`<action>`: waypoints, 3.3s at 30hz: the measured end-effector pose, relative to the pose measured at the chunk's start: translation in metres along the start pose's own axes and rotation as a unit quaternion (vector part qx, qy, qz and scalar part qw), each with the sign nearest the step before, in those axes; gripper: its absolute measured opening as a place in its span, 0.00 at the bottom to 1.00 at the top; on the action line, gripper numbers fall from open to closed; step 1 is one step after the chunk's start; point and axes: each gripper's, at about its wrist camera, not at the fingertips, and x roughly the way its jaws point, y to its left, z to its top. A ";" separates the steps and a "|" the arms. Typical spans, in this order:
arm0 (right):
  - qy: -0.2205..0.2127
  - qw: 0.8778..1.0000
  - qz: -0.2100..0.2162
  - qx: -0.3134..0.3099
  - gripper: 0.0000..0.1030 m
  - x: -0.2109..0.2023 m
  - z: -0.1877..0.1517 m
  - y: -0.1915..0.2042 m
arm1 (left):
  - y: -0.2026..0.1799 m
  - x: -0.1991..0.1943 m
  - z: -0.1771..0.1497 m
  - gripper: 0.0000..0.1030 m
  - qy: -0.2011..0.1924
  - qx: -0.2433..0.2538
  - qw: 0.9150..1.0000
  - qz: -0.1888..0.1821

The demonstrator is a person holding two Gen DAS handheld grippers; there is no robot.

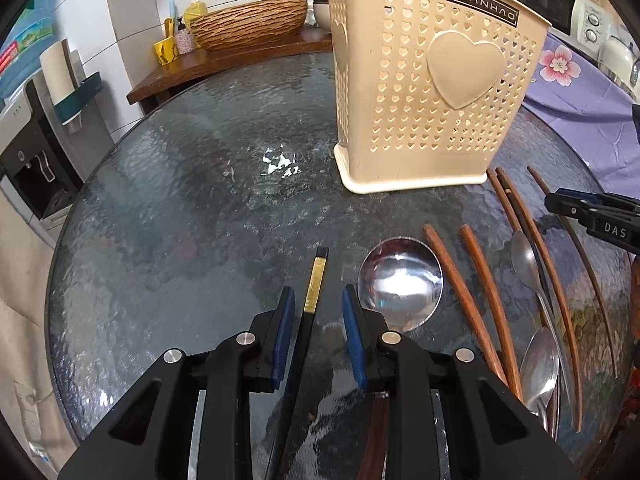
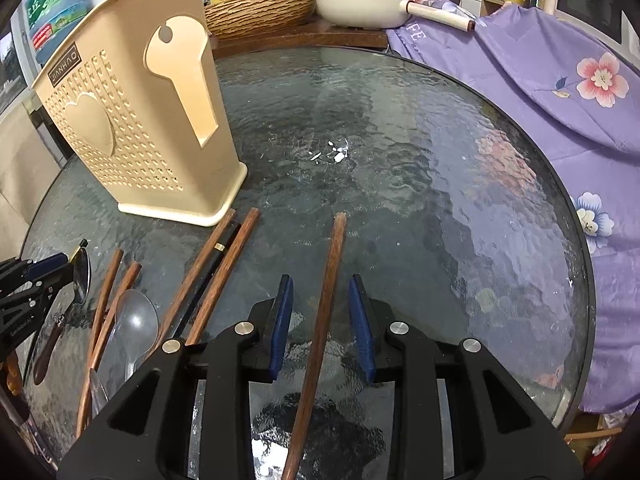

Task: Organize utensils
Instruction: 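Grasp the black gold-tipped chopstick with the left tool while the right tool grasps a wooden chopstick, then lift both chopsticks and lower them into the cream basket with both tools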

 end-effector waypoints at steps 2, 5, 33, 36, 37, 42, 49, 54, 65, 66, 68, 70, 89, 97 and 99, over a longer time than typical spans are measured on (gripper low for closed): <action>-0.003 1.000 -0.001 -0.001 0.29 0.002 0.000 0.001 | 0.000 0.002 0.002 0.24 -0.003 0.007 1.000 -0.002; -0.006 1.000 -0.006 -0.008 0.29 0.004 0.002 0.001 | 0.001 0.004 0.004 0.30 0.001 0.017 1.000 0.000; -0.004 1.000 0.025 0.004 0.07 0.006 0.005 -0.005 | -0.010 0.006 0.006 0.07 0.004 0.087 0.996 -0.011; -0.013 0.999 0.039 0.014 0.07 0.005 0.005 -0.012 | -0.012 0.006 0.005 0.07 -0.001 0.092 0.996 0.007; -0.020 0.999 0.044 0.015 0.07 0.002 0.006 -0.014 | -0.012 0.006 0.005 0.07 -0.002 0.092 0.996 0.009; -0.068 0.996 0.060 0.002 0.07 -0.027 0.011 -0.016 | -0.009 -0.011 0.008 0.07 -0.026 0.075 0.997 0.001; -0.143 0.984 0.102 -0.017 0.07 -0.089 0.022 -0.024 | 0.007 -0.067 0.026 0.07 -0.101 0.019 0.994 -0.029; -0.198 0.970 0.132 -0.044 0.07 -0.143 0.018 -0.024 | 0.003 -0.119 0.032 0.07 -0.164 0.012 0.986 -0.041; -0.211 0.959 0.178 -0.064 0.07 -0.192 0.012 -0.027 | -0.014 -0.174 0.035 0.07 -0.227 0.024 0.973 -0.036; -0.212 0.959 0.177 -0.067 0.07 -0.195 0.011 -0.027 | -0.013 -0.175 0.035 0.07 -0.228 0.024 0.973 -0.035; -0.214 0.958 0.176 -0.072 0.07 -0.197 0.011 -0.027 | -0.014 -0.175 0.036 0.07 -0.229 0.023 0.973 -0.034; -0.215 0.957 0.178 -0.074 0.07 -0.200 0.012 -0.026 | -0.012 -0.176 0.036 0.07 -0.231 0.019 0.972 -0.034; -0.245 0.940 0.231 -0.051 0.07 -0.276 0.140 0.009 | -0.013 -0.254 0.127 0.07 -0.301 0.000 0.951 -0.075; -0.280 0.944 0.170 -0.040 0.07 -0.277 0.205 0.033 | -0.034 -0.261 0.192 0.07 -0.326 0.003 0.945 -0.031; -0.282 0.945 0.159 -0.040 0.07 -0.262 0.208 0.038 | -0.037 -0.250 0.198 0.07 -0.320 0.002 0.947 -0.027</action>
